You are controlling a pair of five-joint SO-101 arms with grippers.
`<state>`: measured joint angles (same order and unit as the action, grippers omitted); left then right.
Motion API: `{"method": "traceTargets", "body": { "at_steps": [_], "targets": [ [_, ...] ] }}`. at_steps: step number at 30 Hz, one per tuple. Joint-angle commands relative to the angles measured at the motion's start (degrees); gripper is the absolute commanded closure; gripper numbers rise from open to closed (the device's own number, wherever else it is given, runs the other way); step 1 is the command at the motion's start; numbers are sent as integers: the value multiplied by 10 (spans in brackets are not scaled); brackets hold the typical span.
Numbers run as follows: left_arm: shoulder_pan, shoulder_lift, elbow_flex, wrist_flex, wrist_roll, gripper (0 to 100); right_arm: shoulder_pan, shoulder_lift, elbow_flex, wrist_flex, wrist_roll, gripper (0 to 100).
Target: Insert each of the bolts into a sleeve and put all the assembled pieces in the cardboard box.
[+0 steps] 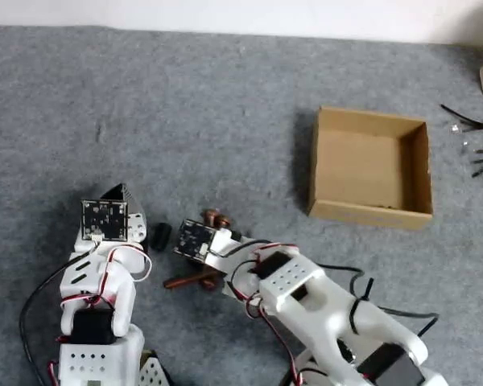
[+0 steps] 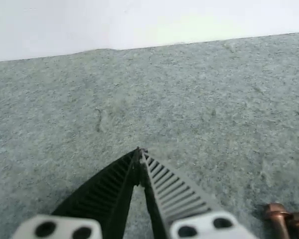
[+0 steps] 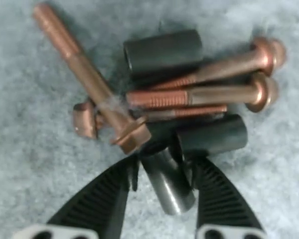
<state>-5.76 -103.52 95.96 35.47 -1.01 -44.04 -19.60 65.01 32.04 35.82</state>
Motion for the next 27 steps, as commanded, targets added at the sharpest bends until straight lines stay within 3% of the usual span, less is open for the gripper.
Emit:
{"method": "traceTargets", "body": {
  "at_steps": [1,4,10,22,27],
  "targets": [
    [-5,-6,-7,-16,4,993,-2,36,-12,-7,6,844],
    [-5,-6,-7,-16,4,993,3,32,-11,-7,6,862],
    [-6,-6,-8,-16,4,993,7,29,-8,-7,7,993],
    [-6,-6,-8,-16,4,993,34,24,-13,36,4,993],
    [-6,-6,-8,-16,4,993,47,-70,-7,35,-33,993]
  ]
}}
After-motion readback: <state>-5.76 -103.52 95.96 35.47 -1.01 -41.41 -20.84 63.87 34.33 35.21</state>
